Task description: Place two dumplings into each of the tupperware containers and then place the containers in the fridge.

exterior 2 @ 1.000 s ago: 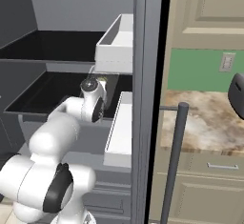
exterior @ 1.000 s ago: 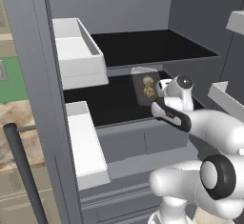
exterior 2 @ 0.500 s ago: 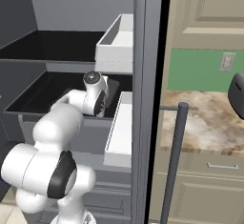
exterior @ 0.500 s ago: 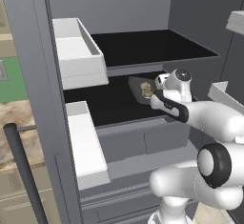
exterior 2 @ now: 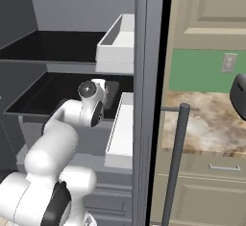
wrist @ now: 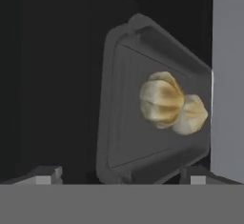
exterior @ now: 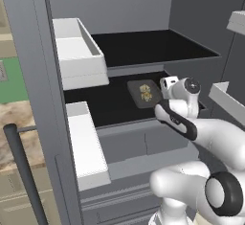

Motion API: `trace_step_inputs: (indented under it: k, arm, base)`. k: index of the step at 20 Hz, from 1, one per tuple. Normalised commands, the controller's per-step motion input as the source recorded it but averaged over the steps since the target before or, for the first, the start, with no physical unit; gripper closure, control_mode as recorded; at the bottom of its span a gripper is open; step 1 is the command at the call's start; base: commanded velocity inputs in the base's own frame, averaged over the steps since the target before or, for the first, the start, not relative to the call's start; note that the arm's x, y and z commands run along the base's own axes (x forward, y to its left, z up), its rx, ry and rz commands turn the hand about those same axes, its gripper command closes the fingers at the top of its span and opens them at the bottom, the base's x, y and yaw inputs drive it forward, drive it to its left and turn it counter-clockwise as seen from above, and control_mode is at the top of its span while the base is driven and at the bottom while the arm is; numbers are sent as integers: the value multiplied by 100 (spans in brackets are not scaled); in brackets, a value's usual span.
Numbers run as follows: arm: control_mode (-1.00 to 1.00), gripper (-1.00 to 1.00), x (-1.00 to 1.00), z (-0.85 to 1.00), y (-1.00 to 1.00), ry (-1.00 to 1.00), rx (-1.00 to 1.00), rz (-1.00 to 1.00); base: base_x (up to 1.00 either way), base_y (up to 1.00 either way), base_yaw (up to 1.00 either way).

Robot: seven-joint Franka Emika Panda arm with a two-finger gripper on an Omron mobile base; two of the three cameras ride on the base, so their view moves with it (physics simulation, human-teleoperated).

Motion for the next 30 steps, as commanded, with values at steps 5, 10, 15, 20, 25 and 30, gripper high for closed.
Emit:
trace_step_inputs:
  k: [5,10,15,20,25,30]
  arm:
    - [-100,-100,-55,60,17,0,0,0]
    - [-100,-100,-94,48,26,11,2,-2]
    - [-100,-100,-95,33,23,23,6,-7]
    - [-100,-100,-71,49,3,19,14,-21]
    - [-100,-100,-46,51,3,11,12,-32]
    - [-100,-100,-53,36,9,8,17,-40]
  base:
    - [0,0,0]
    - [0,0,0]
    - [0,0,0]
    - [0,0,0]
    - [0,0,0]
    - [0,0,0]
